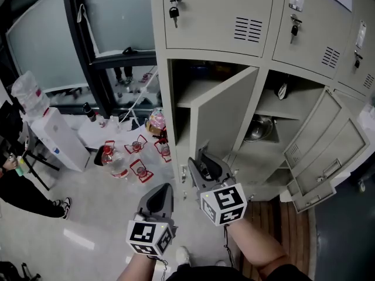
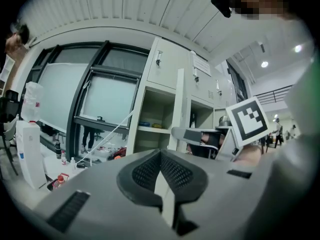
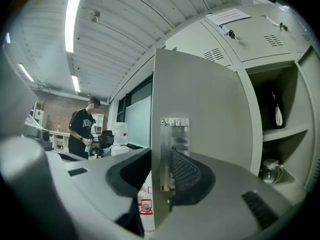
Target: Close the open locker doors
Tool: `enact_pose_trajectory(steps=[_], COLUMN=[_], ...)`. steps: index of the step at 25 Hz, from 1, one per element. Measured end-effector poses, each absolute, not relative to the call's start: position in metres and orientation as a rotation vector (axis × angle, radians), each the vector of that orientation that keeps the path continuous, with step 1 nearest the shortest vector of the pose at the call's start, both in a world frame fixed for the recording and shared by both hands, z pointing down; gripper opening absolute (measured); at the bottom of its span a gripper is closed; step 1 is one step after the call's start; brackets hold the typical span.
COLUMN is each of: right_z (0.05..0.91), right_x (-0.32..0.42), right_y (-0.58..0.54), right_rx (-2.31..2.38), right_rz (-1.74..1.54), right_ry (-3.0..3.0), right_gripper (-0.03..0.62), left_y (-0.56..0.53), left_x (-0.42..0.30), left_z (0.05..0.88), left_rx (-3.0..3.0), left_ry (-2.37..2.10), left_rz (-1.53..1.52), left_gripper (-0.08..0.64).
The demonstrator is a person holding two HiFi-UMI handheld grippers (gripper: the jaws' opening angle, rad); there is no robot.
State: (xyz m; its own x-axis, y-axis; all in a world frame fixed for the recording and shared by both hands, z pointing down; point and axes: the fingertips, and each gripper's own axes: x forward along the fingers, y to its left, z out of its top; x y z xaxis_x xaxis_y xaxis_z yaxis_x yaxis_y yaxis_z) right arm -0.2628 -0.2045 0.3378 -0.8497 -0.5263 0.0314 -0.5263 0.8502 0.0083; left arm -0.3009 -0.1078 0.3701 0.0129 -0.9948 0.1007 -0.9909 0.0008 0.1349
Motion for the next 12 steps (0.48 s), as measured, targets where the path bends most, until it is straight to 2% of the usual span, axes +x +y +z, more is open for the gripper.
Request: enact_pose_trajectory(steps=[12], right_z=[0.337], right_x=[-0.325], right_y=[-0.244], right_rx=[1.025], right_rz=[0.013], right_ry=[-2.93], right_gripper=[0.11], left_y=[-0.13], left_x=[-0.35], left_z=[0.369], left_rx=[2.203], left_ry=[-2.01], left_rz=[-0.011], left_gripper=[0.002])
